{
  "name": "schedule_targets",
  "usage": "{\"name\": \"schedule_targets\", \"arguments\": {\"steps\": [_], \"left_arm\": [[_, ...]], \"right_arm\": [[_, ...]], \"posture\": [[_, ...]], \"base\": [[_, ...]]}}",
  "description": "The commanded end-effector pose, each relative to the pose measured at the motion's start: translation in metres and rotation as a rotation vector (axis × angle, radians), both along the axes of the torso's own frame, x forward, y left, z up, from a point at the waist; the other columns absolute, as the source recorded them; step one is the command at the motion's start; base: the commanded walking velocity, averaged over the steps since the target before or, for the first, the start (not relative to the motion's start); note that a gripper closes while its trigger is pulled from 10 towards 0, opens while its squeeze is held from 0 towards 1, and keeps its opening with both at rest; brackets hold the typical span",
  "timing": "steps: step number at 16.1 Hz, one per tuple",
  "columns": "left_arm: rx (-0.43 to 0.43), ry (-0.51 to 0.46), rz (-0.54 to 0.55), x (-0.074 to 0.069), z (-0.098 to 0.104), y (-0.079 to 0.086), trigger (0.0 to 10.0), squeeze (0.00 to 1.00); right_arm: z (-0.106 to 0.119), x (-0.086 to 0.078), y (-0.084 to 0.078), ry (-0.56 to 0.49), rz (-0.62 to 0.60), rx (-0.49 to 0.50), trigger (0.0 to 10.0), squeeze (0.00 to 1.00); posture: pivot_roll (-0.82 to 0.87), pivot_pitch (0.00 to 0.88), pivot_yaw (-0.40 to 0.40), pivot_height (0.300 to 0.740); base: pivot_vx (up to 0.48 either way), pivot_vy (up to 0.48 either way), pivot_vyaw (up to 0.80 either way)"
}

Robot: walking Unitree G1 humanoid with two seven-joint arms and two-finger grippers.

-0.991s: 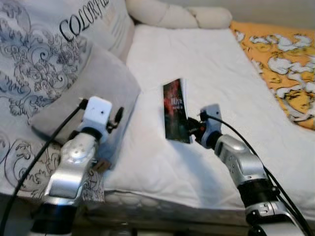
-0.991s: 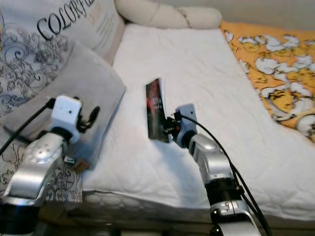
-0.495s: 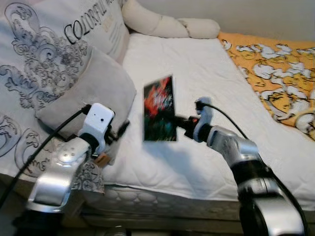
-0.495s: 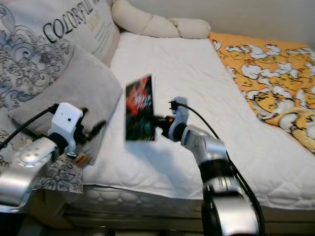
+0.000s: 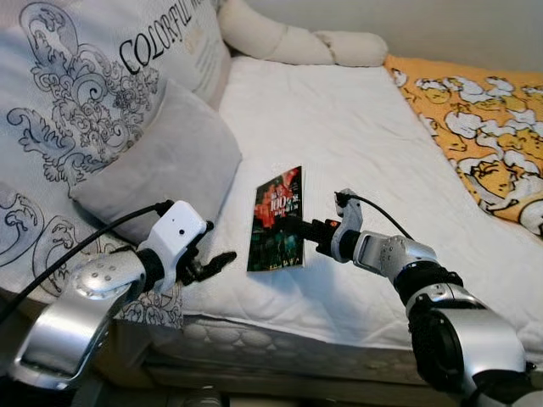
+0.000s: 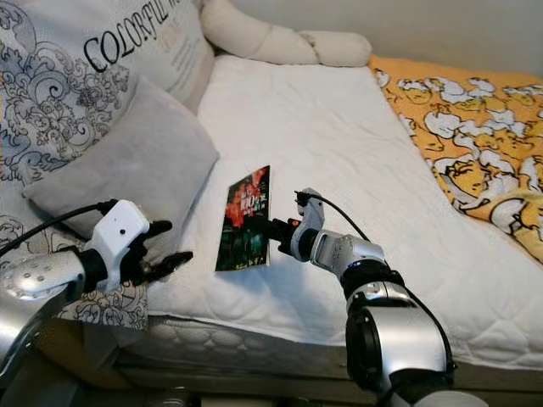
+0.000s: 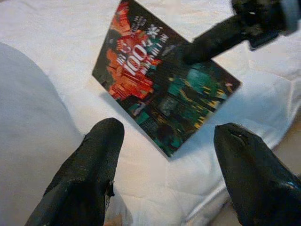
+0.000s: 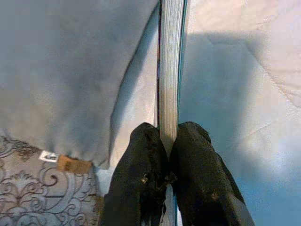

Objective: Clean up the room

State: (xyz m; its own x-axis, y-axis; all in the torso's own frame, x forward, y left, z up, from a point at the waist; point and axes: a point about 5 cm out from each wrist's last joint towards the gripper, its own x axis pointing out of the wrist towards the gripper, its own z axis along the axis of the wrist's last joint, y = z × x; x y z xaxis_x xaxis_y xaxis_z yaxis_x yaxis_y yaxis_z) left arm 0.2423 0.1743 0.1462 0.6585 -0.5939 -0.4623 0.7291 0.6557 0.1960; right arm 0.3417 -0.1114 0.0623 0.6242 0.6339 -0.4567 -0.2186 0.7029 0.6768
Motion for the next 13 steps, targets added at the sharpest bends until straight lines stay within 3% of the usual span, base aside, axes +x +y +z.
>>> {"name": "schedule_targets", "arguments": {"steps": [1, 3, 4, 5, 6, 7, 13], "left_arm": [[0.002, 0.011, -0.027, -0.004, 0.004, -0.002, 10.0, 0.0], [0.019, 0.081, -0.037, -0.015, 0.002, -0.001, 10.0, 0.0], [0.015, 0.098, -0.019, -0.018, 0.004, -0.001, 10.0, 0.0], [0.011, 0.104, -0.011, -0.018, 0.004, 0.0, 10.0, 0.0], [0.006, 0.114, 0.01, -0.019, 0.004, 0.0, 10.0, 0.0], [0.0, 0.126, 0.026, -0.021, 0.004, 0.0, 10.0, 0.0], [-0.008, 0.143, 0.048, -0.023, -0.004, -0.007, 10.0, 0.0]], "right_arm": [[0.009, 0.008, -0.005, -0.049, -0.017, -0.034, 10.0, 0.0], [0.002, 0.007, 0.0, -0.08, 0.016, -0.17, 10.0, 0.0], [-0.001, 0.007, 0.0, -0.098, 0.031, -0.267, 10.0, 0.23], [-0.002, 0.007, -0.001, -0.105, 0.03, -0.306, 10.0, 0.36], [-0.003, 0.008, -0.003, -0.116, 0.014, -0.365, 10.0, 0.8], [-0.004, 0.009, -0.005, -0.118, -0.012, -0.393, 10.0, 1.0], [-0.023, -0.002, -0.019, -0.055, -0.111, -0.455, 10.0, 1.0]], "posture": [[0.19, 0.0, -0.054, 0.74], [0.21, 0.0, -0.05, 0.74], [0.22, 0.0, -0.047, 0.74], [0.22, 0.0, -0.047, 0.74], [0.22, 0.0, -0.045, 0.74], [0.22, 0.0, -0.044, 0.74], [0.19, 0.0, -0.053, 0.74]], "base": [[0.0, 0.0, 0.0], [0.0, 0.0, 0.0], [0.0, 0.0, 0.0], [0.0, 0.0, 0.0], [0.0, 0.0, 0.0], [0.0, 0.0, 0.0], [0.0, 0.0, 0.0]]}}
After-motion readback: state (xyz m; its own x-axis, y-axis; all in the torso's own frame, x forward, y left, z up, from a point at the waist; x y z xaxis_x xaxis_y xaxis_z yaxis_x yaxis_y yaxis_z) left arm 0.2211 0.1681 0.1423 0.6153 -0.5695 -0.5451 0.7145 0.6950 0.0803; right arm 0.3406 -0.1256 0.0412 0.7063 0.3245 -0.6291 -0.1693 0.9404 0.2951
